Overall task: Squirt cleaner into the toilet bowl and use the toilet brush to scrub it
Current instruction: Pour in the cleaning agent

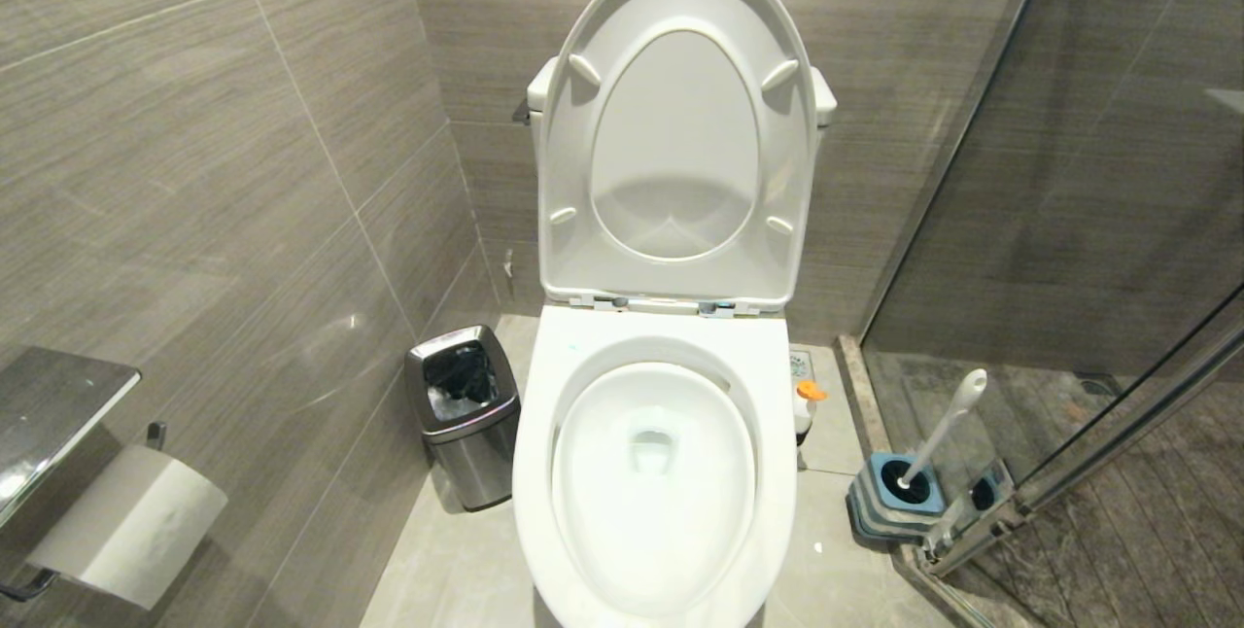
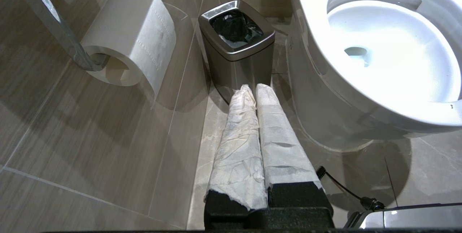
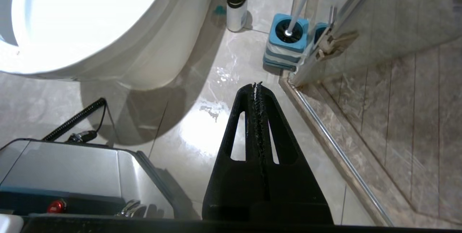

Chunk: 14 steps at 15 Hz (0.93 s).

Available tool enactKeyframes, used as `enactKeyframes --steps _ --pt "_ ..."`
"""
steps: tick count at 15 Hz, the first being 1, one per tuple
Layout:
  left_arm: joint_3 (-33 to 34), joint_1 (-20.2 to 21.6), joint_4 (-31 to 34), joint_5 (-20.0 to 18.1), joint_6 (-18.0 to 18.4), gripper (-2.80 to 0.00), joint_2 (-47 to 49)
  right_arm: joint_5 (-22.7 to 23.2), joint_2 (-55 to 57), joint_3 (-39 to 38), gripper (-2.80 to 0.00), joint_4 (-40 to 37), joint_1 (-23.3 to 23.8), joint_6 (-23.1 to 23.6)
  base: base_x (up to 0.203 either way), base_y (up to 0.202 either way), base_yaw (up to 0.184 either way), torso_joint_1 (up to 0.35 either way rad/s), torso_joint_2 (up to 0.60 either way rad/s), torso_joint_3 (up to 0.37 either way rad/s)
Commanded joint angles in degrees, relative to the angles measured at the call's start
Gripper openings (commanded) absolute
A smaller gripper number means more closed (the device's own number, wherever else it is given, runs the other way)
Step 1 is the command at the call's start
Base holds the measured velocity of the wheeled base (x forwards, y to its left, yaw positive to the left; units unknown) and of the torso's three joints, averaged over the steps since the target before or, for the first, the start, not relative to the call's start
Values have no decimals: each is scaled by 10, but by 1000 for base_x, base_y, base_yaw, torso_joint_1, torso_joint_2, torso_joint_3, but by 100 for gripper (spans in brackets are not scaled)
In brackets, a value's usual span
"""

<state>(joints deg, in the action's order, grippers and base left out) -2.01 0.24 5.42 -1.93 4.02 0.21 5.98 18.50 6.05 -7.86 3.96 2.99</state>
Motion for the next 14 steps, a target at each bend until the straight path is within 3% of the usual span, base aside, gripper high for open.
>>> enactKeyframes --steps 1,3,7,14 --pt "0 0 0 0 0 -280 0 1 -24 -28 -280 57 -3 -9 0 0 0 0 0 0" --pt "0 0 0 0 0 -280 0 0 -30 -45 -280 107 -16 -11 0 0 0 0 0 0" --pt "0 0 0 0 0 -280 0 -26 -55 -50 -280 119 -25 -6 0 0 0 0 0 0" --pt "0 0 0 0 0 -280 0 -67 -165 -61 -280 81 -38 -7 0 0 0 0 0 0"
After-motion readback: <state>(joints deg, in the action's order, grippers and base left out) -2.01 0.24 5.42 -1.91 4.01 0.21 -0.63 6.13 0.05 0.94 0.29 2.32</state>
